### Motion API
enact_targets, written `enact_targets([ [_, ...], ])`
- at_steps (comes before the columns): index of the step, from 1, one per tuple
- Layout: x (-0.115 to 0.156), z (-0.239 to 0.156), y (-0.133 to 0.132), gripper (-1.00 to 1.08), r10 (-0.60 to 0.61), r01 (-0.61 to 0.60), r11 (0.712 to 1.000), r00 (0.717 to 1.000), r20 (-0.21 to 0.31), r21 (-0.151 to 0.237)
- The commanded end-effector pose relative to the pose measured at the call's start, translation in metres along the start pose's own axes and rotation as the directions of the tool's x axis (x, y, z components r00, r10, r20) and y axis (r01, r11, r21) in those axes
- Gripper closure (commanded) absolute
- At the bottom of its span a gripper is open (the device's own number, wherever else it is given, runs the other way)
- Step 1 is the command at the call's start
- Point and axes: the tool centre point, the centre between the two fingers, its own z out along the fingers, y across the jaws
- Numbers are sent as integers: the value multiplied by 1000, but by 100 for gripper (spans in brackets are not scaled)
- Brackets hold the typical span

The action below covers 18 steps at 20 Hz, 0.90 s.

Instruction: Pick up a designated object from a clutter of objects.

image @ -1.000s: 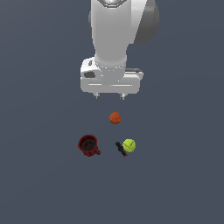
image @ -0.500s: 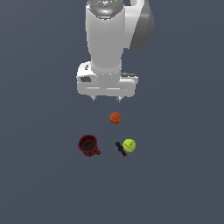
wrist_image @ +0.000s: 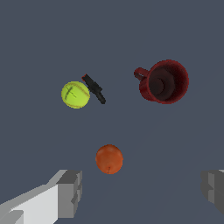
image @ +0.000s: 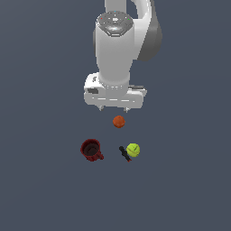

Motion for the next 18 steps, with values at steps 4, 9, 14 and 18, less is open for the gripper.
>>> enact_targets([
  [4,22,28,-22,-92,69,-69,998,997,-18,12],
  [9,47,67,-51,-92,162,-161,986,986,-41,29],
  [14,66,106,-78,-92,250,-248,968,966,-61,45],
  [18,75,130,-93,-92,300,-297,953,951,-72,54],
])
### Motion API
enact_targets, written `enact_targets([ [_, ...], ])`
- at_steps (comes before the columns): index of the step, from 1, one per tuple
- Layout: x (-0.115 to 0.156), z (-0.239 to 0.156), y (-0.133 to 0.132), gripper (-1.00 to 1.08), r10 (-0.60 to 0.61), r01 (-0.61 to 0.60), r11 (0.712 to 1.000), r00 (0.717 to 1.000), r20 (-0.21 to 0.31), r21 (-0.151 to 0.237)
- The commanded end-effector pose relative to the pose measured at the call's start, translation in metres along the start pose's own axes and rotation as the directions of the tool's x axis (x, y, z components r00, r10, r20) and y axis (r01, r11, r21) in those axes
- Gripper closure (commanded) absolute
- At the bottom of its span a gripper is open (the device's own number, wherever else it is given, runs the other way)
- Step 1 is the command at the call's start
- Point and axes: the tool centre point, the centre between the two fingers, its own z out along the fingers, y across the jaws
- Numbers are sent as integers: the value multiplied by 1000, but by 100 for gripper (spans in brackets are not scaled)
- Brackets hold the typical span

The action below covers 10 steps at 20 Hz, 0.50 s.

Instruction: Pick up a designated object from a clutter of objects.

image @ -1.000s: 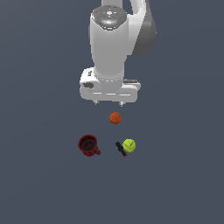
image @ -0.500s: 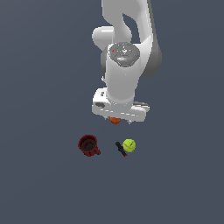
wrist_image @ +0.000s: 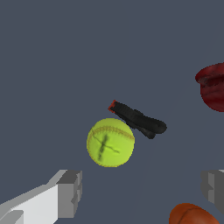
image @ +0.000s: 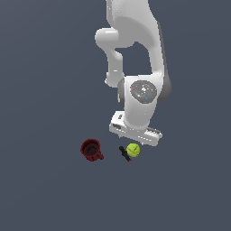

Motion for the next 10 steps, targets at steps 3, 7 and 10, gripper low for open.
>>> enact_targets([
  [3,2,22,-14,-92,49,-49,999,999,-14,7],
  [7,3,33,-20,-92,71,-70,997,997,-20,9],
  [10,3,35,-22,-92,76,-75,997,997,-21,10],
])
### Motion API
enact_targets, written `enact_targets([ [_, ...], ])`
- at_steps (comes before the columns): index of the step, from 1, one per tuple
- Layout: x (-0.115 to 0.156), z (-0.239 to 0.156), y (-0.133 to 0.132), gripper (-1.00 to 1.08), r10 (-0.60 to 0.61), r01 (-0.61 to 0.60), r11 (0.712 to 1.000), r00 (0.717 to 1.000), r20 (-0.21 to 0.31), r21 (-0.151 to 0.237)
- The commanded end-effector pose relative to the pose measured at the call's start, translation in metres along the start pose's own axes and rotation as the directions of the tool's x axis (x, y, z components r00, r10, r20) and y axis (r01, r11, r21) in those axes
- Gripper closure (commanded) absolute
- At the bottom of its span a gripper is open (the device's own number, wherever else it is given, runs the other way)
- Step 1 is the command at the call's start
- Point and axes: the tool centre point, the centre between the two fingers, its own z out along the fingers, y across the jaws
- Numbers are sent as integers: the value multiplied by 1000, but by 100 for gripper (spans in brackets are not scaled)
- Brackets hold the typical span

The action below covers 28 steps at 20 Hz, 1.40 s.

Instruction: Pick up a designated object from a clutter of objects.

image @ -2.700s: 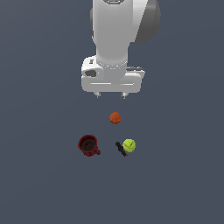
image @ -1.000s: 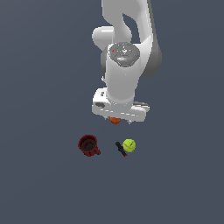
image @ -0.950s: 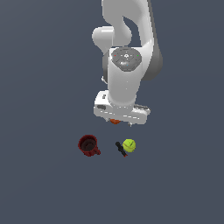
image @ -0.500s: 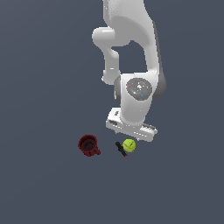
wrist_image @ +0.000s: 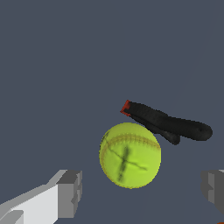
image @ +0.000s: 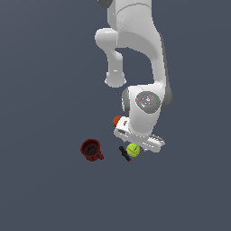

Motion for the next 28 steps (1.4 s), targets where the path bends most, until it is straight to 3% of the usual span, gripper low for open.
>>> enact_targets([
  [1,0,0,0,-92,0,0,1000,1000,0,0],
  [18,0,51,-1,-92,4,-4,1000,1000,-2,1],
  [19,0,51,-1,108,4,-4,1000,1000,-2,1],
  [28,0,51,-1,108,4,-4,1000,1000,-2,1],
])
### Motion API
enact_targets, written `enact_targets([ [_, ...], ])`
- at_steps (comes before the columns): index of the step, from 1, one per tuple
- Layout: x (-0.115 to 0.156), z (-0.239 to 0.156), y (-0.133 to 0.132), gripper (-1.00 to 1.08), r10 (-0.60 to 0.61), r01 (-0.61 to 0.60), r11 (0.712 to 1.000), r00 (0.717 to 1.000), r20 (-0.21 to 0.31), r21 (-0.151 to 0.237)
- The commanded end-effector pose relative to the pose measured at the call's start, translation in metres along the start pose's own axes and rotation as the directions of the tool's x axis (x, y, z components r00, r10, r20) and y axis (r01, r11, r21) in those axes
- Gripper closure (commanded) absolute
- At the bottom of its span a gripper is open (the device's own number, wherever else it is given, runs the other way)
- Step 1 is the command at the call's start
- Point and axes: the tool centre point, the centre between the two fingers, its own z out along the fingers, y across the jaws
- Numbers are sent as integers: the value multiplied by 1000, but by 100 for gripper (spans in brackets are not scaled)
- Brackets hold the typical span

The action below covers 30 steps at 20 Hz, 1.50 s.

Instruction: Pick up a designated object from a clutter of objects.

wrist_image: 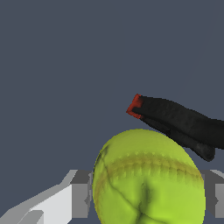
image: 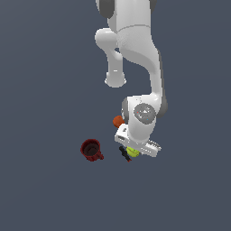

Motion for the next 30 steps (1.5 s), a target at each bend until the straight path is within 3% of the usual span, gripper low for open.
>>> enact_targets([
  [1,0,0,0,108,0,0,1000,1000,0,0],
  [14,7,-42,30,108,0,0,1000,1000,0,0],
  [30,36,-196,137,108,2,-2,1000,1000,2,2],
])
